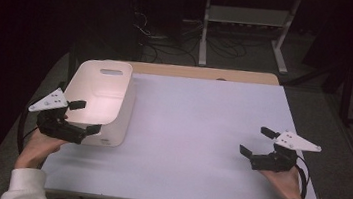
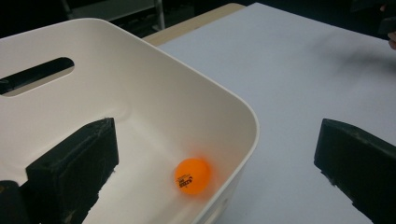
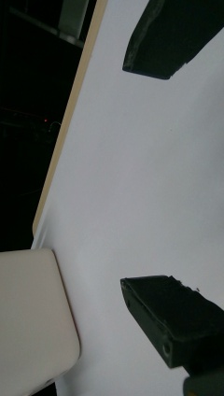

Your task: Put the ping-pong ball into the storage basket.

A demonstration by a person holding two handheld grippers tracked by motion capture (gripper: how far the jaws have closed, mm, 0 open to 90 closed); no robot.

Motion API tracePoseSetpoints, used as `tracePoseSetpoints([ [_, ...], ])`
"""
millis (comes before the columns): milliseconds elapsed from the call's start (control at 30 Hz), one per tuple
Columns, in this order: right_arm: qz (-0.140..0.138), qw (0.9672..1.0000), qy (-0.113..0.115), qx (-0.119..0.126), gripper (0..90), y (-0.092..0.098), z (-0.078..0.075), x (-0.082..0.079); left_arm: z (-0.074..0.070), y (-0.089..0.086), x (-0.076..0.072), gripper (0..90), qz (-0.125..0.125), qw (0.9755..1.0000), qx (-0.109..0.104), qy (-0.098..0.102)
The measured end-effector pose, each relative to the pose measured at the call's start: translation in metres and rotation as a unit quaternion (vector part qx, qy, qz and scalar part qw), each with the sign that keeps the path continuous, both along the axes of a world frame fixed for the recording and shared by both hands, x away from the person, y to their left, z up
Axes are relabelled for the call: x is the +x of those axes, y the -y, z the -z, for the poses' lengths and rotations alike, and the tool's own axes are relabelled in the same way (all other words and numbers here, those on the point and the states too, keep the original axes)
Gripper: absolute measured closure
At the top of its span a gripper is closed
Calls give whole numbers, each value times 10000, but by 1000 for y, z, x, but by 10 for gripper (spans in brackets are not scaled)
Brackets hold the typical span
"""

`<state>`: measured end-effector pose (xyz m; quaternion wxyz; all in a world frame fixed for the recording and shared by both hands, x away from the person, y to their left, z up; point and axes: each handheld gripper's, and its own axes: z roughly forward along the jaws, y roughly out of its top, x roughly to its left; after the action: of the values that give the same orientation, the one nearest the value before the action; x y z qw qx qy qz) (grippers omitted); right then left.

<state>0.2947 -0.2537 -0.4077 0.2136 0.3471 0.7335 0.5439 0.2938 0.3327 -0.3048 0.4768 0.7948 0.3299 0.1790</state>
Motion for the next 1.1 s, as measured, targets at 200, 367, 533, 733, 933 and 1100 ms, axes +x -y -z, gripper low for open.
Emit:
tracePoseSetpoints([
  [200,-3,10000,-8,3,0,0,0,-1,5,-1,-7,0,-129,9994,-262,207],
  [367,5,10000,56,-6,0,1,0,0,10,0,-12,0,-353,9977,-366,443],
  [533,-2,10000,6,0,0,0,-1,-1,18,0,-15,0,-409,9964,-518,530],
  [733,-8,10000,20,12,0,1,-1,-1,21,1,-17,0,-570,9935,-687,713],
  [933,-33,10000,74,-14,0,1,-2,0,27,0,-21,0,-708,9922,-674,776],
  [1100,-47,10000,2,-54,0,-2,-1,0,28,-2,-23,0,-815,9899,-734,903],
])
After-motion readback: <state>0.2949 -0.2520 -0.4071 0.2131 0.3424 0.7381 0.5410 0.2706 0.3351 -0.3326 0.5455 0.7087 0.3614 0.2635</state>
